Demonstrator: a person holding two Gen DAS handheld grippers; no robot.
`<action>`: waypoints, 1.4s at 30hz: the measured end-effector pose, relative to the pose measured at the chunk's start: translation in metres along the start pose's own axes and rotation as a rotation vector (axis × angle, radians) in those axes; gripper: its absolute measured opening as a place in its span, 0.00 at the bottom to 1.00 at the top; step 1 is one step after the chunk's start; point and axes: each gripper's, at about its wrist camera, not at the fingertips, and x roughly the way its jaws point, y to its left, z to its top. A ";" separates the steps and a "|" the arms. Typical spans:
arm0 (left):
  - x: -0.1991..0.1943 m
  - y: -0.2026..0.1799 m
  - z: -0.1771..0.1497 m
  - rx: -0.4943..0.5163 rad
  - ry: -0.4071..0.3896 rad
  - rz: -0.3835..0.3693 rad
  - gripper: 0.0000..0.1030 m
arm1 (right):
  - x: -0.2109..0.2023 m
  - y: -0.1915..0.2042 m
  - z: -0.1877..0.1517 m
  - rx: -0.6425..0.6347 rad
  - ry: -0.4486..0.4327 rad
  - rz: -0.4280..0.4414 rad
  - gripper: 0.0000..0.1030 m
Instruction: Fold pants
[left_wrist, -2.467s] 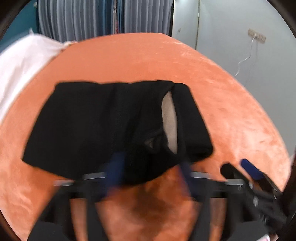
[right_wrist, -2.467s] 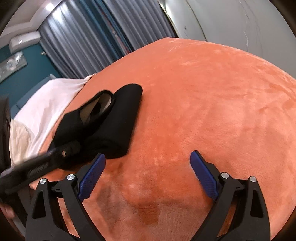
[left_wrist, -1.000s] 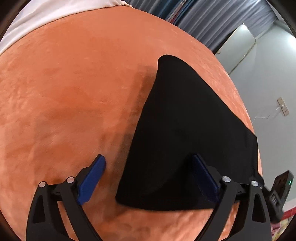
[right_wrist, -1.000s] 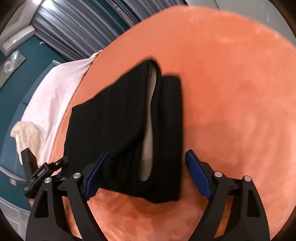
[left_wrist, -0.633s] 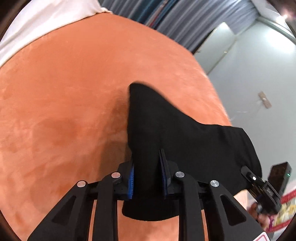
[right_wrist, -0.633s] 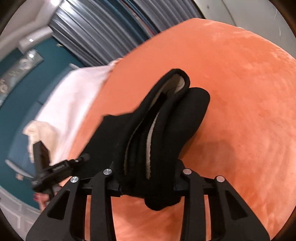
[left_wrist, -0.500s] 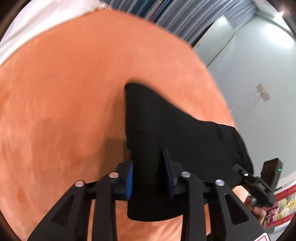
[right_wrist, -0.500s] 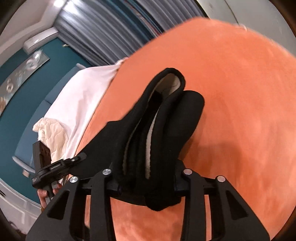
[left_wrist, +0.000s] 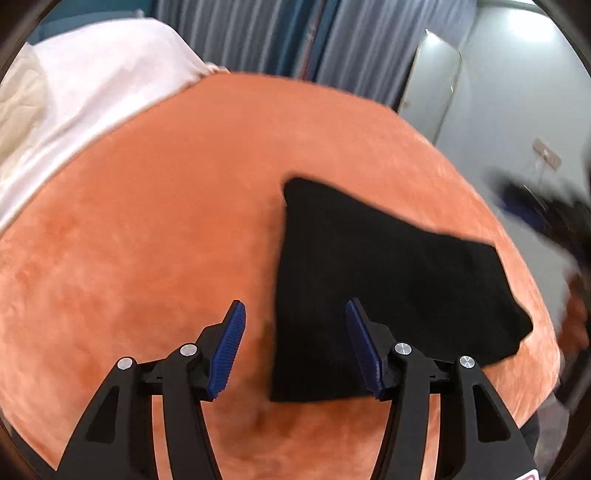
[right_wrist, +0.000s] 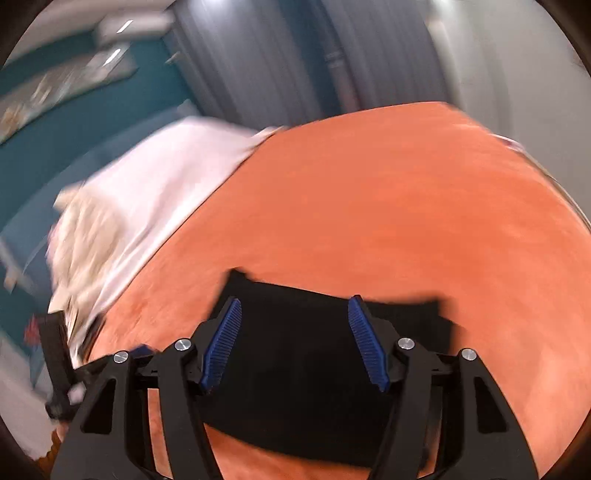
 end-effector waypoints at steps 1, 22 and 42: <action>0.008 -0.002 -0.003 0.001 0.032 -0.024 0.53 | 0.030 0.013 0.012 -0.037 0.041 0.006 0.55; 0.033 0.016 -0.022 -0.049 0.066 -0.005 0.84 | 0.139 0.035 0.049 -0.058 0.124 0.083 0.06; -0.011 -0.020 -0.007 0.014 -0.024 0.125 0.84 | -0.056 -0.118 -0.090 0.180 0.045 -0.323 0.20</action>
